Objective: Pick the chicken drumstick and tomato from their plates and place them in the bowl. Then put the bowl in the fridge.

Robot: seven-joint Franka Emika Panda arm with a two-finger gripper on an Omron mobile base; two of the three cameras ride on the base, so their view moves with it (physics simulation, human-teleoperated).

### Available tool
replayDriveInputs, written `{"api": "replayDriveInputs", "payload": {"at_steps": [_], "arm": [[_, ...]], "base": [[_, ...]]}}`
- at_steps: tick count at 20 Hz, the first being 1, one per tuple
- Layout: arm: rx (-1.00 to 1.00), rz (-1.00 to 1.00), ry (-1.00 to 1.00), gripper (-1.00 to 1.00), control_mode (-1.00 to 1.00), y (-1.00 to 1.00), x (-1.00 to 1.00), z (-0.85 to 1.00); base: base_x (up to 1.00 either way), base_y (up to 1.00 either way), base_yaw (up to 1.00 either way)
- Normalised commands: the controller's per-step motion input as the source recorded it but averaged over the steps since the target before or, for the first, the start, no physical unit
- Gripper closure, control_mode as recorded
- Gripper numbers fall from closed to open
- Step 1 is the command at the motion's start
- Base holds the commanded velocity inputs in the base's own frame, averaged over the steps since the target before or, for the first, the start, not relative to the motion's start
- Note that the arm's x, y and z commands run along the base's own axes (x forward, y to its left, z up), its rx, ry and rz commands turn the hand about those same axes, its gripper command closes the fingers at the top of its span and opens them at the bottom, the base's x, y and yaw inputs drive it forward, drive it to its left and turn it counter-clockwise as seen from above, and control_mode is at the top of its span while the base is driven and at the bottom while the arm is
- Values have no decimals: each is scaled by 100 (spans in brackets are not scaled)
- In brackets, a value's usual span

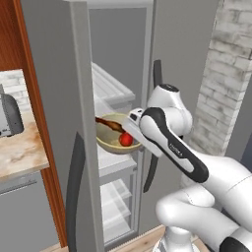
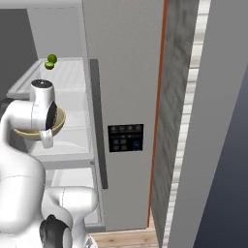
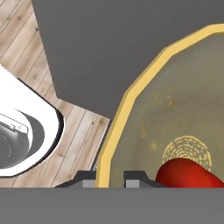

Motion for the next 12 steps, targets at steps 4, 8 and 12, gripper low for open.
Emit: {"api": "replayDriveInputs", "payload": {"at_steps": [4, 8, 12], "arm": [[0, 0, -1, 100, -100, -2, 18, 36], [-4, 0, -7, 100, -100, 0, 32, 24], [-1, 0, -19, 100, -100, 0, 28, 26]], "base": [[0, 0, 0], [0, 0, 0], [0, 0, 0]]}}
